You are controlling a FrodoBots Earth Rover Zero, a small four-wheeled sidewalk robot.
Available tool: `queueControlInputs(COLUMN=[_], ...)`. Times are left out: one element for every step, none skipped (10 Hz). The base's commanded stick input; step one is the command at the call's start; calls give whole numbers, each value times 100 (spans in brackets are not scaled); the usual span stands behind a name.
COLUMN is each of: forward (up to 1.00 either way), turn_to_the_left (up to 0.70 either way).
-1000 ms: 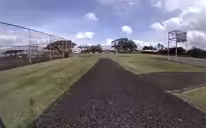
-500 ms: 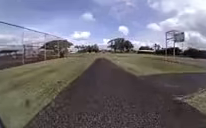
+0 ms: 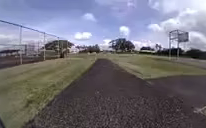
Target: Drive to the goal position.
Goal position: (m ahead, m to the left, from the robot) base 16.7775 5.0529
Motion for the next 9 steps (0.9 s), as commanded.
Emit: queueControlInputs(forward=[85, 85, 85, 85, 85, 85, 85, 85, 85], turn_to_the_left=[0, 0, 0, 0, 0, 0, 0, 0, 0])
